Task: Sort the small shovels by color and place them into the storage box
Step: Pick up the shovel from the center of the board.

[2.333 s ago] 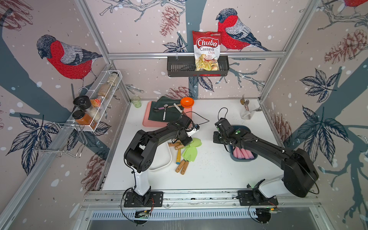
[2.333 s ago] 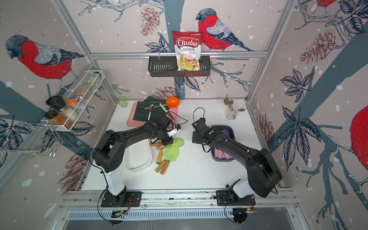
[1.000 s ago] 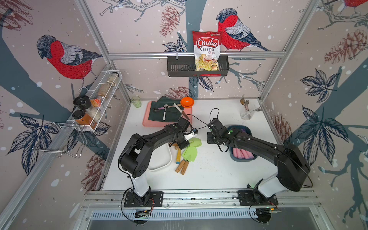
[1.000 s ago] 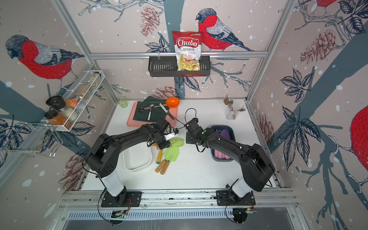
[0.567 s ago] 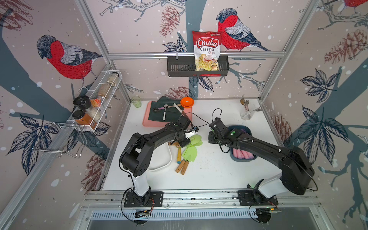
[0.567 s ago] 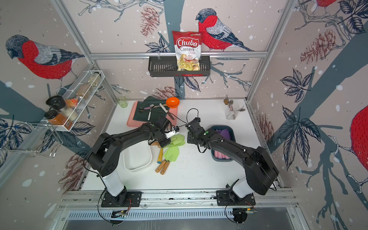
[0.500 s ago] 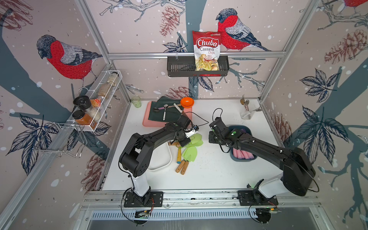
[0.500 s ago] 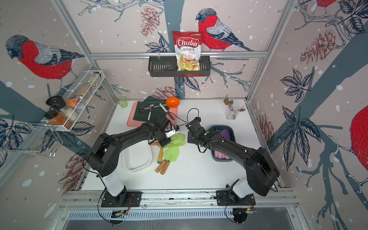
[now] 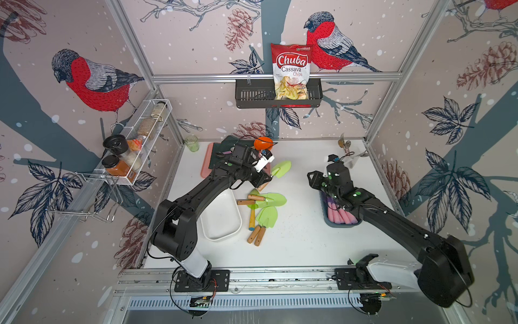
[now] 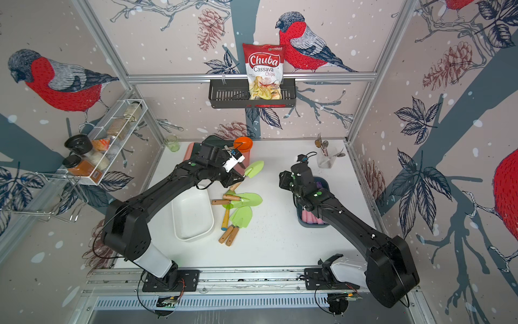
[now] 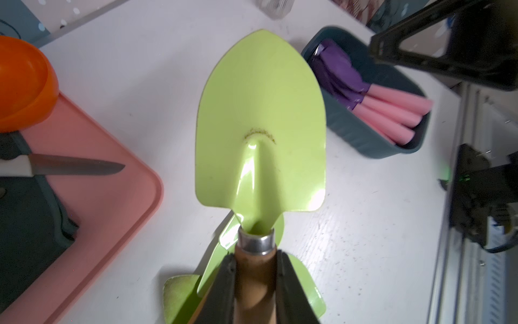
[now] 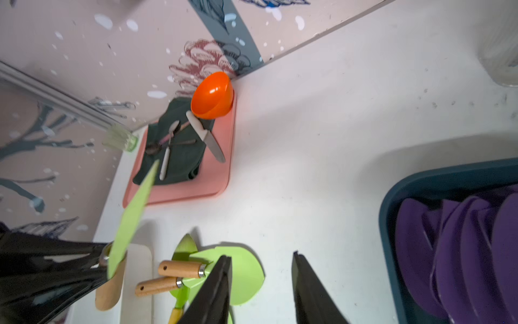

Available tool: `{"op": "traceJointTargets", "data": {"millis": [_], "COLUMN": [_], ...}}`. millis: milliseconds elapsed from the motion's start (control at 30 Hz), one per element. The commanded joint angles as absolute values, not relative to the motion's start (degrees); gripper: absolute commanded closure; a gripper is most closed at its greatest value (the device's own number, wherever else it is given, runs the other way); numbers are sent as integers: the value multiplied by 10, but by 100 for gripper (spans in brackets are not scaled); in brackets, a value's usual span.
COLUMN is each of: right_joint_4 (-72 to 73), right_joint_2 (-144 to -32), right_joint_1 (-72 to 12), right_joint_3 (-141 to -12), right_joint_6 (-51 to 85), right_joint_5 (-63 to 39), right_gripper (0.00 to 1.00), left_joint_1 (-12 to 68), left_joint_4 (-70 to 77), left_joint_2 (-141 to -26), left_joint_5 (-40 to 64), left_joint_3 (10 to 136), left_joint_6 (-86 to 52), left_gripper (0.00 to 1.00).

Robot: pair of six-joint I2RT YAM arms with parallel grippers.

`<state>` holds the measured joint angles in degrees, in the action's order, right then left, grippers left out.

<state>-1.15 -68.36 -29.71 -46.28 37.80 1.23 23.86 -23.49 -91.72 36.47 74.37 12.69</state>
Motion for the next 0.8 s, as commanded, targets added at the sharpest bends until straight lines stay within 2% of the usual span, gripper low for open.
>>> {"op": "traceJointTargets", "data": {"millis": [0,200,300,367,500,767], "right_joint_4": [120,279,343,364,376,390], "right_joint_2": [-655,-628,-638,-652,-694,-782], "right_joint_1": [-312,-338,-348,-354,-371,-393], "right_joint_3": [-455,-407,-395,-401,-444,-528], "right_joint_6": [362,387,410,416,415,418], "right_joint_5": [-64,-116,-138,-154,-192,-254], "right_gripper": [52,45,42,41,39,39], "left_joint_1": [222,189,181,180,179,181], "left_joint_4": [-110,211,402,488,562,594], "left_joint_2": [-891,-864,-857,-850,-836,-822], "left_joint_5": [503,560,544,530,501,492], "left_joint_3": [726,649,597,575,541,522], "left_joint_6": [22,-315,-496,-570,-652,-681], "left_gripper": [100,100,100,100,100,100]}}
